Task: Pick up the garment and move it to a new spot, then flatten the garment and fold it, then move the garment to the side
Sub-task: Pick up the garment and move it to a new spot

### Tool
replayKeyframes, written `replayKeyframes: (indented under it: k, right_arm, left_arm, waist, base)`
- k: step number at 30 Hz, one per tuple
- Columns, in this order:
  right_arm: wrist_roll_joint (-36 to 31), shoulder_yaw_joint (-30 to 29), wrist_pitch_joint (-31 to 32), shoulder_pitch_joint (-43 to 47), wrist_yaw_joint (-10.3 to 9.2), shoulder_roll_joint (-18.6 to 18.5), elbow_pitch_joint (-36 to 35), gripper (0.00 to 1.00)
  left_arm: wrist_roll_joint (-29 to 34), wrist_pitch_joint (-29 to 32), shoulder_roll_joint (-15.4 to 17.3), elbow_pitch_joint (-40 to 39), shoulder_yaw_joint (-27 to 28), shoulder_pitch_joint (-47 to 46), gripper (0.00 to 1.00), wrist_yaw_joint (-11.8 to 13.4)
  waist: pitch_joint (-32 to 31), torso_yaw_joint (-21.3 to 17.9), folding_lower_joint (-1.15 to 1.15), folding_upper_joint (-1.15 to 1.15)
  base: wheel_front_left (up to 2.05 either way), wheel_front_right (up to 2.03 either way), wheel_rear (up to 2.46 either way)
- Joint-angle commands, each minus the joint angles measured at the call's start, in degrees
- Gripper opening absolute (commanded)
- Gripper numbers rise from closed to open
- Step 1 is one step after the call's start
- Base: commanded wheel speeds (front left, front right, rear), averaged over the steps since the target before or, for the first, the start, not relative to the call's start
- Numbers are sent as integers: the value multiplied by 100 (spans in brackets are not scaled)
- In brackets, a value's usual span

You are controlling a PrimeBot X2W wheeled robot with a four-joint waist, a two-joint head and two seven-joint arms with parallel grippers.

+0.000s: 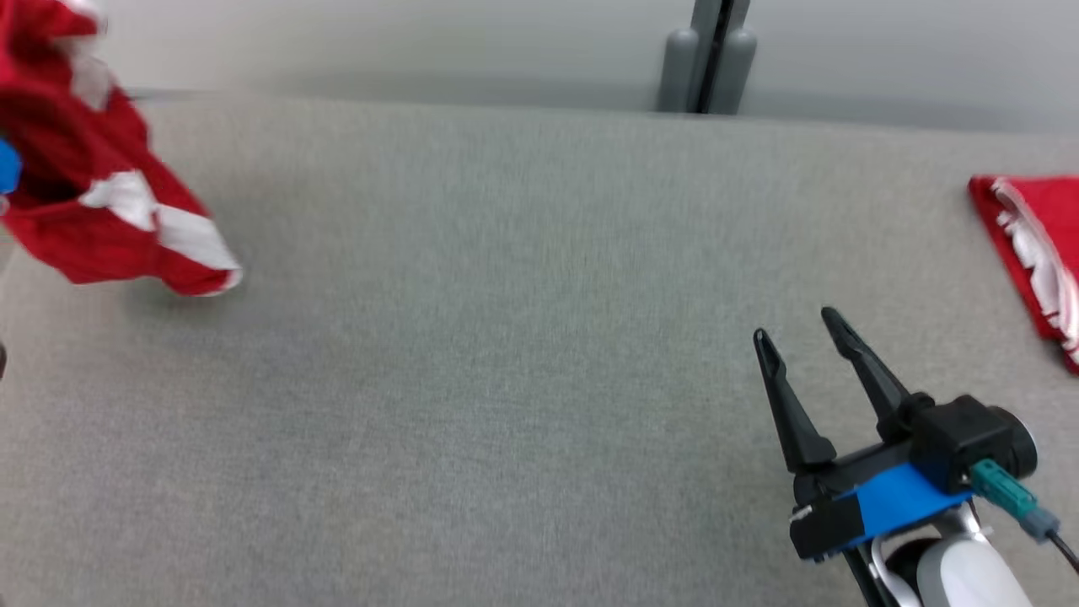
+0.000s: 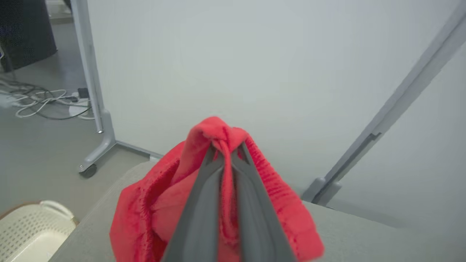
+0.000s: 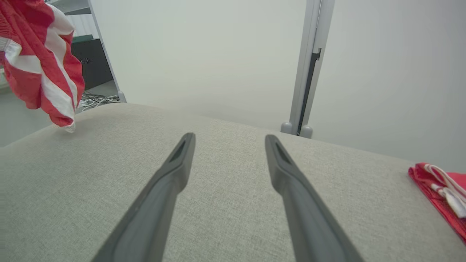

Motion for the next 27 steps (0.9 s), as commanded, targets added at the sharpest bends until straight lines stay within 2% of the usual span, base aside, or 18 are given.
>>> replayKeyframes:
  k: [1, 8, 16, 21, 27]
  right_arm:
    - [59, -14, -56, 110, 1, 54, 67, 100]
    - [58, -124, -92, 362, 1, 192, 207, 100]
    - [70, -50, -13, 445, 1, 253, 122, 100]
    - [68, -26, -11, 451, 1, 284, 85, 100]
    - [98, -31, -49, 430, 1, 310, 110, 100]
  left_arm:
    - [-49, 131, -81, -277, -105, -74, 0, -61]
    - [-368, 712, -646, -1474, -709, -40, 0, -153]
    - [-659, 1123, -1312, -2153, -1429, 212, 0, -170]
    - [-652, 1194, -1476, -2110, -1730, 599, 0, -159]
    - [-445, 1011, -1656, -1378, -2167, 1365, 0, -119]
  waist:
    - [-434, -292, 2, 1]
    - [-1080, -660, 2, 1]
    - [-1175, -1382, 2, 1]
    - [-1075, -1745, 2, 1]
    - [-911, -2068, 2, 1]
  base:
    - [0, 0, 0]
    - [0, 0, 0]
    - [0, 0, 0]
    - [0, 0, 0]
    - [0, 0, 0]
